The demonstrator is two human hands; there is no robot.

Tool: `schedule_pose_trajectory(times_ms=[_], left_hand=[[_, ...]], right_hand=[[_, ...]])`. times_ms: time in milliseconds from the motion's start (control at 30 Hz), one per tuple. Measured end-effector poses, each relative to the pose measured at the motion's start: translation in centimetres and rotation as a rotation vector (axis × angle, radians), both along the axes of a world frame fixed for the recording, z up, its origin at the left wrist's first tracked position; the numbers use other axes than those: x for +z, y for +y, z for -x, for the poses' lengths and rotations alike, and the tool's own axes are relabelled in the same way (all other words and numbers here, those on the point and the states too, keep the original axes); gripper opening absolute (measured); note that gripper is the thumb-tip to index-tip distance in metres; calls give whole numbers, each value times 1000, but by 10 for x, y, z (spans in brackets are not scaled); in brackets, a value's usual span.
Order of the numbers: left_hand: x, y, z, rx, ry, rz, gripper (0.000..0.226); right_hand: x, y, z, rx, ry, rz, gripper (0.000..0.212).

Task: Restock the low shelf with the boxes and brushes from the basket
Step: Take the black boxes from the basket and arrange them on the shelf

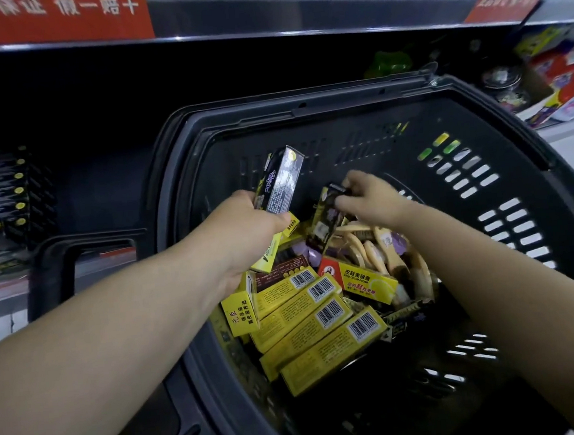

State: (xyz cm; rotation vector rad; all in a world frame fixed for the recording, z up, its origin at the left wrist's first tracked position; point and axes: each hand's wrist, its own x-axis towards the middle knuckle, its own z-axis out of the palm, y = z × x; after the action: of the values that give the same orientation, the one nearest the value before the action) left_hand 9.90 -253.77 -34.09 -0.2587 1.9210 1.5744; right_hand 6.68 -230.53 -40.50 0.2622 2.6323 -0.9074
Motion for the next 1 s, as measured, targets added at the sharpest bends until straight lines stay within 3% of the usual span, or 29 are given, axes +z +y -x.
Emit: schedule_pose_trajectory(times_ms=[167,300,433,500,600,733,767,833,900,1000], left_hand=[[3,1,0,3,-48,-54,21],[4,2,-3,-20,-101,-68,28],[7,4,-4,-1,-111,-99,15],[10,3,-4,0,-89,-101,26],[13,2,-7,-100,-68,-36,65],[6,1,-5,-105,-41,-18,47],[4,1,-4,-90,-34,-8,47],[2,1,-3,-77,-18,-8,48],[1,0,-4,-72,2,-21,47],[1,0,-4,-70,28,-64,41]], right_hand=[[49,-12,-6,-133,-60,461,16],[71,-41,-13,-40,-68,402,18],[78,-67,-16,-63,-33,392,25],[80,-70,-17,-54,-32,414,26],[77,-67,-14,-90,7,483,21],[63,-48,0,-187,-37,645,20],[53,-40,6,-218,-22,566,20],[26,-21,15,-194,30,145,15],[-4,-10,18,-82,-27,-212,31],[-48,-13,14,66,-183,-328,60]])
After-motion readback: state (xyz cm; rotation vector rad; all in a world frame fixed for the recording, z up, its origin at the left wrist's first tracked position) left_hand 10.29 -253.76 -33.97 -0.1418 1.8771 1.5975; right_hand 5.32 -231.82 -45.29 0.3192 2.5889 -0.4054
